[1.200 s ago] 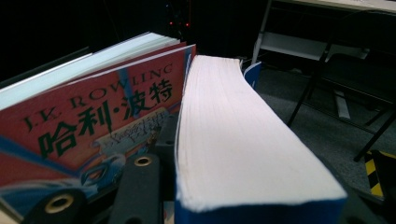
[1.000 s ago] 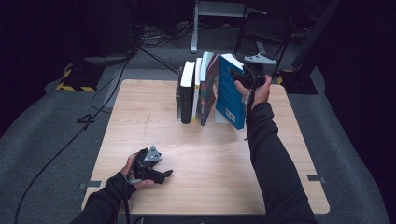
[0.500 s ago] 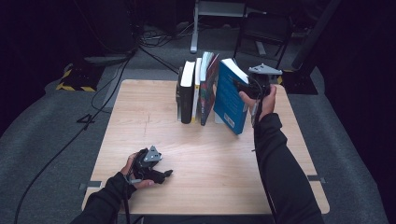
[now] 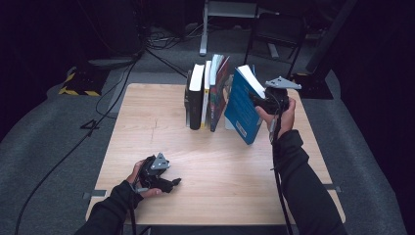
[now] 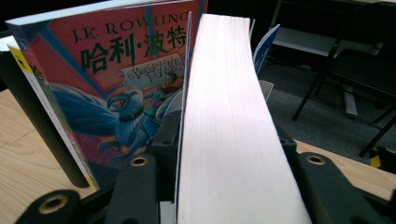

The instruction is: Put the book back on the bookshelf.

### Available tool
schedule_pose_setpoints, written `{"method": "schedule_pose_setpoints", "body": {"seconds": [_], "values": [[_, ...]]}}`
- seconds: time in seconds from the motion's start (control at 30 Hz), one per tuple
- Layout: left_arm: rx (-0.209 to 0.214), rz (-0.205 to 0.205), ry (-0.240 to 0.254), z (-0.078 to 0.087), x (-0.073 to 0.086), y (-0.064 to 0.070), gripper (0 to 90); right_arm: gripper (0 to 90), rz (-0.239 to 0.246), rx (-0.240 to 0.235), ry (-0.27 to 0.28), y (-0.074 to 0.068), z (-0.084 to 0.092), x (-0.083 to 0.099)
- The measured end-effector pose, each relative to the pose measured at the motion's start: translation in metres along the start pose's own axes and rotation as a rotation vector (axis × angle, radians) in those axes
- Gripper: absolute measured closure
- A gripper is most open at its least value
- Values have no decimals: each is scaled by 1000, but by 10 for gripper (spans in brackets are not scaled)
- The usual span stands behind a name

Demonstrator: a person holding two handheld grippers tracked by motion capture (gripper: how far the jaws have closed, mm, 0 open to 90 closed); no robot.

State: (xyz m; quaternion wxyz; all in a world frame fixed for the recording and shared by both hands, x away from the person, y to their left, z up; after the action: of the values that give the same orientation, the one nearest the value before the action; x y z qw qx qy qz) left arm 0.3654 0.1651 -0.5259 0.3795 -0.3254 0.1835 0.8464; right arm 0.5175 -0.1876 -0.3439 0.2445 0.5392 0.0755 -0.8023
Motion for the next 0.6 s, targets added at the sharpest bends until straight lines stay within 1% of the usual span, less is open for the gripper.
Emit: {"method": "schedule_pose_setpoints", "body": {"seconds": [0.1, 0.17, 0.2, 0.23, 0.3, 0.43, 0.47, 0.5, 0.6], "values": [[0, 0, 0, 0, 0, 0, 170, 571, 3, 4, -7, 0, 2, 1], [0, -1, 0, 0, 0, 0, 170, 541, 2, 7, -13, 0, 2, 1], [0, -1, 0, 0, 0, 0, 170, 541, 2, 7, -13, 0, 2, 1], [0, -1, 0, 0, 0, 0, 170, 457, -3, 26, -12, 1, 2, 3], [0, -1, 0, 0, 0, 0, 171, 439, -7, 33, -16, 2, 1, 7], [0, -2, 0, 0, 0, 0, 171, 393, -40, 18, -11, 4, 0, 19], [0, -2, 0, 0, 0, 0, 171, 393, -40, 18, -11, 4, 0, 19], [1, -2, 0, 0, 0, 0, 171, 370, -55, 12, -10, 5, -1, 27], [2, -6, 0, 0, 0, 0, 172, 365, -70, 5, -9, 5, -3, 31]]}}
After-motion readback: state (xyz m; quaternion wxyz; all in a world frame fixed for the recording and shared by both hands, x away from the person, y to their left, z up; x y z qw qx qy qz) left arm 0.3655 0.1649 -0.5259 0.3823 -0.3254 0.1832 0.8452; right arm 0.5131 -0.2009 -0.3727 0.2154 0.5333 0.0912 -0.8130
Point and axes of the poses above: each handheld gripper's, and its own axes: z roughly backward along the jaws, x roughly out of its underside, y roughly to its right, the point moved 3 cm from there along -z, roughly forward along the jaws, and after that the axes turned 4 degrees about z, right-handed, at the moved point
